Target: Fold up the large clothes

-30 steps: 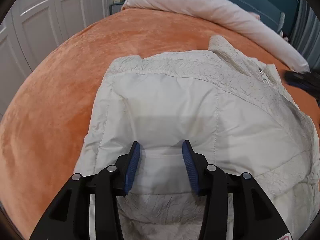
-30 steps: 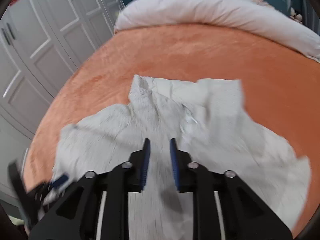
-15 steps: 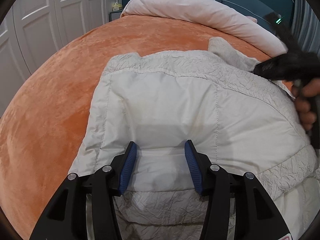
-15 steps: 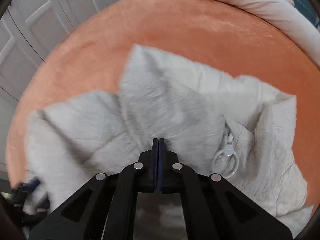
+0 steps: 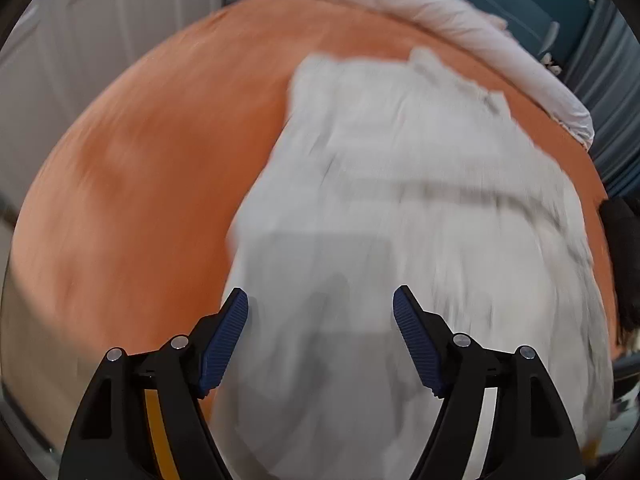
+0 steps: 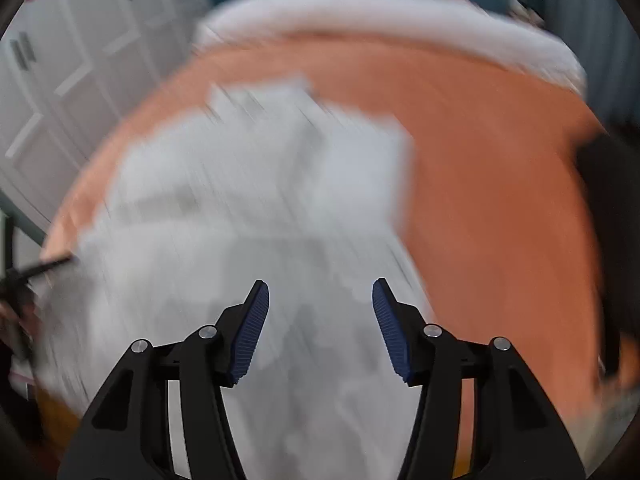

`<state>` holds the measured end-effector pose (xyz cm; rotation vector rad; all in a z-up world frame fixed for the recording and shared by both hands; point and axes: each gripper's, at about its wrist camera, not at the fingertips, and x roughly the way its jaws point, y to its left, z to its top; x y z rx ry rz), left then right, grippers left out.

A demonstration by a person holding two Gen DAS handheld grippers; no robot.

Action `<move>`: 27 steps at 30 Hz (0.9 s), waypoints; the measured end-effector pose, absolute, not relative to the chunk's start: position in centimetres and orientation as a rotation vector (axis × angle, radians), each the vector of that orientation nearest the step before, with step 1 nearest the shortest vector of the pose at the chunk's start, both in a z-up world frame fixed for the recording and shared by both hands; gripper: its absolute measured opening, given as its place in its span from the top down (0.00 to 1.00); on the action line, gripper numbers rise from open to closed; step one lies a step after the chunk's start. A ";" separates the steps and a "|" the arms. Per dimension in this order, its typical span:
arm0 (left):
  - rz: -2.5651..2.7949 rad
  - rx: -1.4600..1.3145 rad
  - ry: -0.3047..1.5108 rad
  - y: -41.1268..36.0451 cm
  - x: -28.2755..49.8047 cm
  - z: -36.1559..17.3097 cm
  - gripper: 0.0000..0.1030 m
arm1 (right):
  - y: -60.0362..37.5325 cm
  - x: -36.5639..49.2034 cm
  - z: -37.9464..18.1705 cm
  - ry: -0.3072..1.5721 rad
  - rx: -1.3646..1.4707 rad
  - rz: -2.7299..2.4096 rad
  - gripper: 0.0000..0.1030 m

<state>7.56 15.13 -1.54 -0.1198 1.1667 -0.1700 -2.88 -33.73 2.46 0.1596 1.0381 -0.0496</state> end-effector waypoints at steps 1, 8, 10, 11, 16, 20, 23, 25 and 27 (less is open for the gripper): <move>-0.147 -0.130 1.205 16.3 5.3 -1.6 0.29 | -34.6 -6.1 1.8 1.080 0.186 -0.078 0.49; -0.181 -0.111 1.266 16.8 -3.7 -0.8 0.26 | -33.8 -19.8 -1.9 1.193 0.447 -0.104 0.40; -0.215 -0.103 1.275 15.7 -4.8 -0.8 0.26 | -32.6 -20.2 -2.1 1.157 0.438 -0.101 0.34; -0.234 -0.087 1.273 14.9 -5.2 -1.1 0.26 | -31.7 -19.9 -2.0 1.139 0.411 -0.092 0.34; -0.279 -0.031 1.271 13.0 -5.8 -1.7 0.40 | -30.2 -18.8 -2.9 1.134 0.433 -0.021 0.34; -0.308 -0.046 1.260 13.9 -6.0 -1.3 0.67 | -29.8 -18.8 -3.4 1.148 0.405 0.010 0.48; -0.336 -0.071 1.247 14.4 -6.2 -0.7 0.89 | -30.0 -18.8 -3.5 1.142 0.427 0.025 0.78; -0.364 -0.062 1.231 14.2 -6.3 0.4 0.92 | -30.1 -19.0 -2.7 1.118 0.426 0.042 0.86; -0.393 -0.032 1.211 13.7 -6.8 2.0 0.94 | -29.6 -19.4 -0.8 1.092 0.374 0.063 0.87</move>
